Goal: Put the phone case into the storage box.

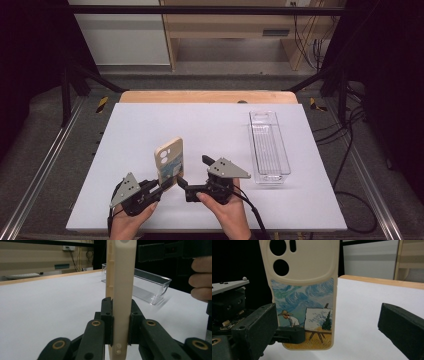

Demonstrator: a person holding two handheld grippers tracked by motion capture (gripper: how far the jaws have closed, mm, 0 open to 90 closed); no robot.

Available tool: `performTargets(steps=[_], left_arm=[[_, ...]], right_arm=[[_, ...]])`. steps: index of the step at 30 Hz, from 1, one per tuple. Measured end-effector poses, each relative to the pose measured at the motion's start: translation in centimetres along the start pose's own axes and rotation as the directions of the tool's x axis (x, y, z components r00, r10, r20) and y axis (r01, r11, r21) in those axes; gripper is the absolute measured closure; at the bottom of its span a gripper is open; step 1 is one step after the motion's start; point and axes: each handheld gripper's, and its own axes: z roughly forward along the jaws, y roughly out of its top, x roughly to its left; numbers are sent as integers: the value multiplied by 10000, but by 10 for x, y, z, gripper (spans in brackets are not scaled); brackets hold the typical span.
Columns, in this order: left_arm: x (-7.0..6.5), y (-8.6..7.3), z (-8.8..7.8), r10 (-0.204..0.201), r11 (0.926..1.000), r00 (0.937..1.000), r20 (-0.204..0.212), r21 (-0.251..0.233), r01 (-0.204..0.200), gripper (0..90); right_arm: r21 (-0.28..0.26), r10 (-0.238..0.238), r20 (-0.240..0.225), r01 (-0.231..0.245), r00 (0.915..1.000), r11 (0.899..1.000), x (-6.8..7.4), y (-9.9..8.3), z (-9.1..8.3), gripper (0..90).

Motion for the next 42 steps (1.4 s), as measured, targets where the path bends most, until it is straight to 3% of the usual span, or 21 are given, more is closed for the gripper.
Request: performTargets(steps=[6,12,17,21,33,37,42], left_arm=[[4,6,12,6,10000,10000,7,-42,-6,793],[3,14,30,-141,9999,9999,5,-42,141,793],[-2,23,44,-126,9998,9999,-42,-129,126,792],[-8,30,55,-43,9999,10000,-46,-141,42,793],[-26,28,73,184,9998,9996,225,-40,-184,793],[-30,27,75,180,9998,9994,279,-86,-177,793],[-31,27,76,15,9999,9996,298,-172,-10,793]], right_arm=[[-50,-159,50,159,9999,9999,-4,9,5,28],[60,-707,236,705,9972,9975,-5,24,12,27],[212,-731,412,723,9965,9972,-11,36,15,26],[108,-463,802,456,9957,9989,-19,42,14,27],[-370,45,848,-14,9964,9993,-34,54,10,23],[-518,338,831,-296,9960,9982,-37,54,11,25],[-641,359,898,-302,9953,9975,-37,56,11,44]])
